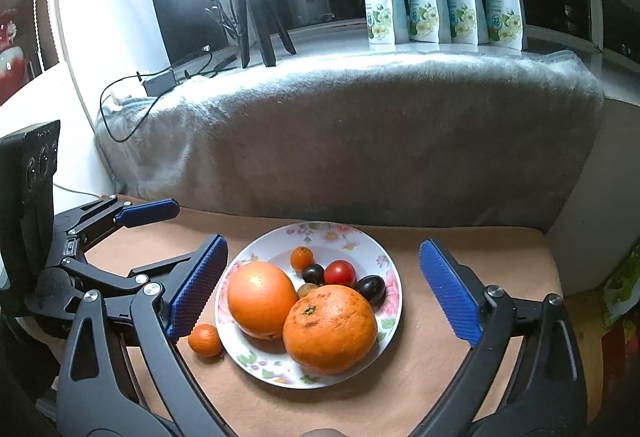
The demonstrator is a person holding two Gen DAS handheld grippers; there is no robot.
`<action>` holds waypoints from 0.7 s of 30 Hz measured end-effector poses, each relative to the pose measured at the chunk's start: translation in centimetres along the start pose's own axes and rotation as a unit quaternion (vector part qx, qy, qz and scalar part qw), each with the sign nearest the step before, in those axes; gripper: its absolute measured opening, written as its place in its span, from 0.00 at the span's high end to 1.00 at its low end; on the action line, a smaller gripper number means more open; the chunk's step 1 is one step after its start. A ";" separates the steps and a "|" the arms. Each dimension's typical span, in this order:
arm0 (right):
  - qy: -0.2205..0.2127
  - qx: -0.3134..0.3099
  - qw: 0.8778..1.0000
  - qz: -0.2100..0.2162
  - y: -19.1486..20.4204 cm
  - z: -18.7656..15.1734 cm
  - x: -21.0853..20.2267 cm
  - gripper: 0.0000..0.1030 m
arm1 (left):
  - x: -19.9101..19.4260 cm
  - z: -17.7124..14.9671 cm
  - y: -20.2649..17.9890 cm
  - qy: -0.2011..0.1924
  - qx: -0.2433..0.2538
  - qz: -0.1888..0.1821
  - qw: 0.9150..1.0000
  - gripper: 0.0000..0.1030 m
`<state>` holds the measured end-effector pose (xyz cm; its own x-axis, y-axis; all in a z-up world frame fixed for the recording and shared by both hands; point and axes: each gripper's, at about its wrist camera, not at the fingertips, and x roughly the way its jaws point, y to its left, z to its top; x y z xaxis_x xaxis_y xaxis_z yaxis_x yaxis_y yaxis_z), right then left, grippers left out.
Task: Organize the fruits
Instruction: 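Withdraw both open tools from the plate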
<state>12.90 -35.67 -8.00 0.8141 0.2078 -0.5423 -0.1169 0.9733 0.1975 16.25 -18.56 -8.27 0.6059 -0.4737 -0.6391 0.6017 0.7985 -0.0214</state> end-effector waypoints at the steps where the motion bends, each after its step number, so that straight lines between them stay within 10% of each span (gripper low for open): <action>1: -0.002 0.002 1.000 0.000 0.0 0.0 -0.2 0.04 | -0.2 0.0 -0.1 -0.001 0.001 0.001 1.000 0.21; 21: -0.037 0.019 0.999 0.021 3.0 -2.2 -5.2 0.04 | -5.8 -2.7 0.0 -0.022 -0.014 0.009 1.000 0.21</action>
<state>7.06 -33.66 -6.35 0.8484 0.2399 -0.4719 -0.1314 0.9590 0.2513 11.38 -14.84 -6.65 0.6389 -0.4741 -0.6058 0.5762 0.8167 -0.0315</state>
